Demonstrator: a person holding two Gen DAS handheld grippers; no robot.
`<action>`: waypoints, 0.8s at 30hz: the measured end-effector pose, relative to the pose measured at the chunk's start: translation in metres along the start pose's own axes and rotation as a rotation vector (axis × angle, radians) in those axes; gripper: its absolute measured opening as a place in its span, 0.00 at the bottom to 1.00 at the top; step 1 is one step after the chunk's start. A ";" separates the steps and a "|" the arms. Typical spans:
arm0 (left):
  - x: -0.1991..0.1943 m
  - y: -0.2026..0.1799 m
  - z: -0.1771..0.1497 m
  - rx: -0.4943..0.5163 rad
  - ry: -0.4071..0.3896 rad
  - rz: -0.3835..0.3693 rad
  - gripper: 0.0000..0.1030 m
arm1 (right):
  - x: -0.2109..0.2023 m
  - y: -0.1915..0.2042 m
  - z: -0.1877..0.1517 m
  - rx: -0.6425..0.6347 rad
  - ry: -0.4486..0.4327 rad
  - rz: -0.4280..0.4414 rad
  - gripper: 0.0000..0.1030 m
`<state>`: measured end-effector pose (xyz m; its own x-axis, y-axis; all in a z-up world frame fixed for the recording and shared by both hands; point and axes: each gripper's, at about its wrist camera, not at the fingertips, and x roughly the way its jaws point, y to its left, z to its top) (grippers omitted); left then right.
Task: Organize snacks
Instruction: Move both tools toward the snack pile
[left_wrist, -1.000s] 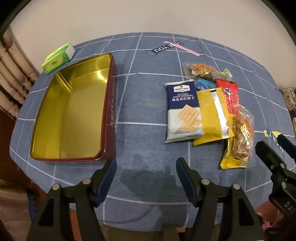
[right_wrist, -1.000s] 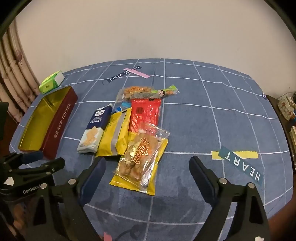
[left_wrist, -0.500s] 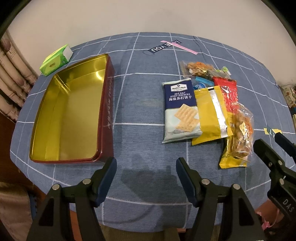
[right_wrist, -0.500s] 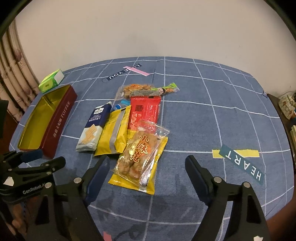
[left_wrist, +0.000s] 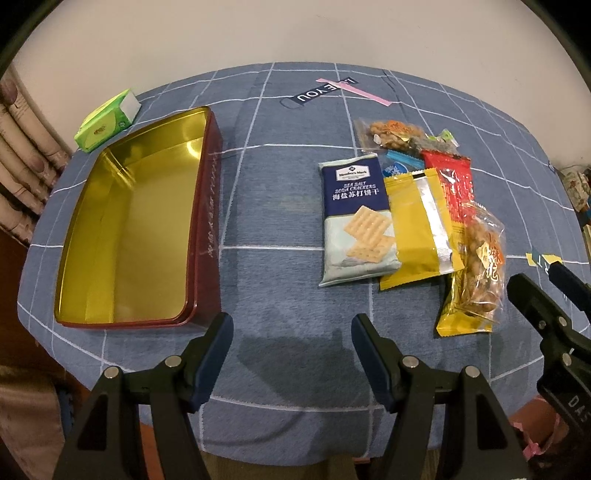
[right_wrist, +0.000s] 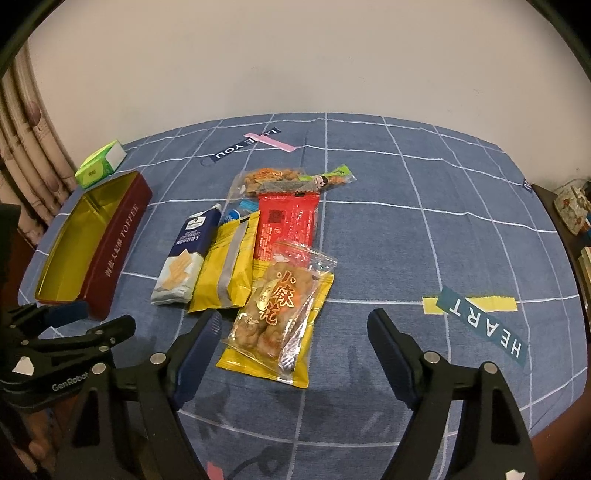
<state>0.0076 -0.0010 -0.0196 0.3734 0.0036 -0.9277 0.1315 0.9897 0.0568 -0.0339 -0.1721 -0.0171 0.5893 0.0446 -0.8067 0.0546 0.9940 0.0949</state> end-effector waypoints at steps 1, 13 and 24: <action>0.001 -0.001 0.000 0.002 0.000 -0.001 0.66 | 0.000 0.000 0.000 0.000 -0.002 0.001 0.76; 0.002 0.000 -0.001 0.008 -0.003 -0.002 0.66 | 0.000 0.005 0.000 -0.006 -0.001 0.004 0.73; 0.000 0.002 -0.001 0.005 -0.006 -0.005 0.66 | 0.006 0.008 -0.001 0.004 0.023 0.016 0.65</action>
<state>0.0075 0.0014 -0.0201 0.3782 -0.0023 -0.9257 0.1381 0.9889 0.0540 -0.0304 -0.1640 -0.0220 0.5711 0.0634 -0.8185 0.0485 0.9927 0.1107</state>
